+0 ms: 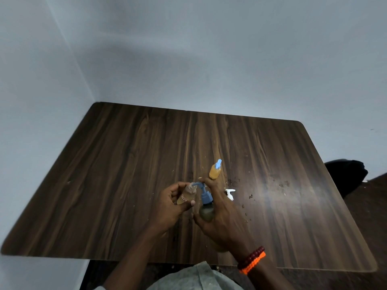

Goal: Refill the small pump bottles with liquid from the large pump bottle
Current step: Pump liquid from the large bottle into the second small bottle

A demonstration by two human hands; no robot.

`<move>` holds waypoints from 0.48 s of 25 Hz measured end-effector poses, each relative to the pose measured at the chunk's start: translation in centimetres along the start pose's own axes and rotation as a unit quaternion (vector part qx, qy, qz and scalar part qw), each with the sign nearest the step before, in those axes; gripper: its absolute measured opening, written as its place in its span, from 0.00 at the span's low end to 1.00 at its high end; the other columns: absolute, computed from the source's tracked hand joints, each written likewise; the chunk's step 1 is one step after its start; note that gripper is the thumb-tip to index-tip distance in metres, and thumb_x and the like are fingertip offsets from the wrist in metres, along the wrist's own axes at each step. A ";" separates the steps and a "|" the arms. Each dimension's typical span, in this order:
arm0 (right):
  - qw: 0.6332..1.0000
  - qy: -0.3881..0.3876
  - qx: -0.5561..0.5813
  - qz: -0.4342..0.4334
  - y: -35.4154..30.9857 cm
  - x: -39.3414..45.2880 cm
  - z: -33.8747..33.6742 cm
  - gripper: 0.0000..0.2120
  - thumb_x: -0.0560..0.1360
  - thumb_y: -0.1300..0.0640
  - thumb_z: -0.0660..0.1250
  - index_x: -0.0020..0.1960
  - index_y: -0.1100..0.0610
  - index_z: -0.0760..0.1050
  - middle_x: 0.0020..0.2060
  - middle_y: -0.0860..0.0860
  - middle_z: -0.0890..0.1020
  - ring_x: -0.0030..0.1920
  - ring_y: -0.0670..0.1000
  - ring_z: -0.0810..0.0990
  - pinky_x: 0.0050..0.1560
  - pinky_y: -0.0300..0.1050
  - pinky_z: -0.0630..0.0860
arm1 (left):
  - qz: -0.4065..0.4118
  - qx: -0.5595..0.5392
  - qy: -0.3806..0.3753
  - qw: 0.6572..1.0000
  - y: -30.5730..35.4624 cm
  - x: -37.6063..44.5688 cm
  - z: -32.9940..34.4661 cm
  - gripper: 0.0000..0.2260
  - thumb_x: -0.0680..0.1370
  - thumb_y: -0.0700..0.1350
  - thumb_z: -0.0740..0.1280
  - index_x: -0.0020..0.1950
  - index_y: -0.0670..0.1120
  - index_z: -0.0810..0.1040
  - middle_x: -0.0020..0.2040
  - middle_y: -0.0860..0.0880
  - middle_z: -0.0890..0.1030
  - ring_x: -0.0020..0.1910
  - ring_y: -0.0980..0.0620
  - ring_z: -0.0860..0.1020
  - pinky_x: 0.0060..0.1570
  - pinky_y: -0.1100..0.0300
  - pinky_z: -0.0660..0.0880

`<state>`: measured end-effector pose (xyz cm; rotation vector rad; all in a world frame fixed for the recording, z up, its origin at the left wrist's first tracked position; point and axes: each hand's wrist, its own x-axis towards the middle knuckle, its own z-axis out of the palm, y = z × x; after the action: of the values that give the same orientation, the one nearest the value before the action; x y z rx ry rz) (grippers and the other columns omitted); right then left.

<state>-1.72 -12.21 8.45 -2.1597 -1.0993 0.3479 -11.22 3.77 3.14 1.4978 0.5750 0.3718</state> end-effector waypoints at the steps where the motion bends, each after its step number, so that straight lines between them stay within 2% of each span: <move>1: 1.000 -0.008 0.005 0.000 0.0 0.0 0.1 0.38 0.74 0.43 0.73 0.78 0.42 0.58 0.71 0.43 0.72 0.64 0.43 0.75 0.64 0.43 0.77 | -0.002 -0.002 0.001 1.000 -0.1 0.1 0.0 0.18 0.73 0.36 0.79 0.59 0.50 0.83 0.57 0.51 0.88 0.59 0.51 0.86 0.59 0.51 0.84; 3: 1.000 -0.019 0.015 0.003 0.2 0.0 0.2 0.36 0.75 0.44 0.73 0.77 0.43 0.59 0.69 0.42 0.72 0.61 0.41 0.75 0.63 0.42 0.78 | -0.001 -0.001 0.000 1.000 -0.1 0.1 -0.1 0.18 0.73 0.36 0.79 0.60 0.48 0.83 0.57 0.48 0.88 0.59 0.49 0.86 0.60 0.48 0.83; 7: 1.000 -0.001 -0.008 -0.001 0.3 0.1 0.1 0.31 0.74 0.42 0.72 0.71 0.38 0.60 0.60 0.38 0.74 0.53 0.43 0.78 0.52 0.43 0.82 | 0.011 0.011 -0.007 1.000 -0.2 0.1 0.0 0.18 0.73 0.35 0.79 0.59 0.50 0.84 0.57 0.49 0.88 0.59 0.49 0.86 0.60 0.47 0.83; 9: 1.000 -0.003 -0.007 0.001 0.3 0.2 0.0 0.34 0.74 0.41 0.71 0.73 0.36 0.57 0.64 0.40 0.74 0.58 0.43 0.78 0.55 0.44 0.81 | 0.013 0.011 -0.002 1.000 -0.1 0.1 0.0 0.17 0.73 0.36 0.79 0.59 0.49 0.84 0.57 0.49 0.88 0.59 0.49 0.86 0.60 0.47 0.83; 12: 1.000 -0.027 -0.001 -0.008 0.4 0.1 0.1 0.40 0.75 0.41 0.71 0.79 0.36 0.52 0.73 0.40 0.68 0.65 0.42 0.73 0.63 0.44 0.78 | 0.007 0.012 0.003 1.000 -0.1 0.3 -0.1 0.18 0.73 0.37 0.79 0.59 0.51 0.83 0.57 0.51 0.88 0.59 0.51 0.86 0.59 0.49 0.83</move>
<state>-1.42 -12.22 8.07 -2.1536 -1.1469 0.4003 -11.03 3.99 3.06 1.5246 0.5764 0.3806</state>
